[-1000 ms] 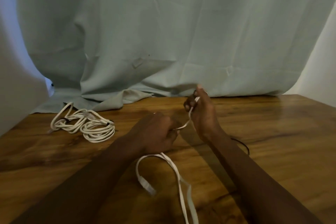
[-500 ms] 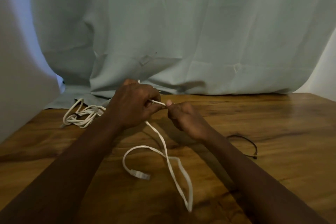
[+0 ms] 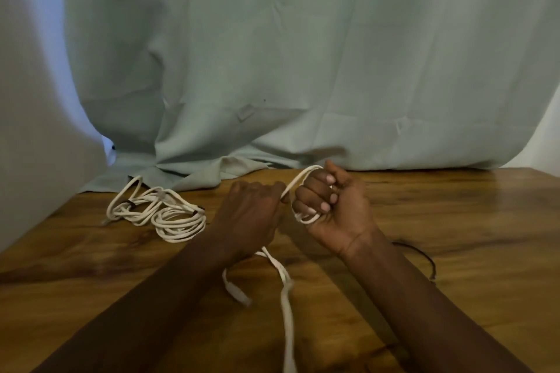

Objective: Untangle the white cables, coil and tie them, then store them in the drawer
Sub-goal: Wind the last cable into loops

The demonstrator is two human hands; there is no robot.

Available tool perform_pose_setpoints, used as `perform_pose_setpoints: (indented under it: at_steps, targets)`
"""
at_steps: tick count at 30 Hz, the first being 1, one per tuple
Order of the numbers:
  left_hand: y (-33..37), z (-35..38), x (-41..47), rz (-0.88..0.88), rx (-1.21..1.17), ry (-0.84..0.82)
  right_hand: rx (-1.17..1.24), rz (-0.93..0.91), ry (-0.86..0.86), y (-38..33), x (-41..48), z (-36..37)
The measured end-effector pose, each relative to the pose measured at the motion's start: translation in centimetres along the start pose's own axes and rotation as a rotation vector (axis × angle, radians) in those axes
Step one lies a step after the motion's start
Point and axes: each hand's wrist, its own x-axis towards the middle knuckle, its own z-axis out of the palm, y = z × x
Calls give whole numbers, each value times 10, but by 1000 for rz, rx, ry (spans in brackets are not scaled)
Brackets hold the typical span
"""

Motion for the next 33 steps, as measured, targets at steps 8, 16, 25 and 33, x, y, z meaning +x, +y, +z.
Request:
perform_pose_setpoints:
  at_steps: [8,16,25,33]
  targets:
    - [35,-7,3,20,-5,-215,118,-258,149,-18,-8,7]
    - [36,-19,2,45,76,-280,-116,-311,213,2,-4,15]
    - [20,-21,1,6,-670,-439,-996,-547,282,8,-2,0]
    - [-4,-48,-6,-298,-1182,-540,-2157,-664,36,16,2,-21]
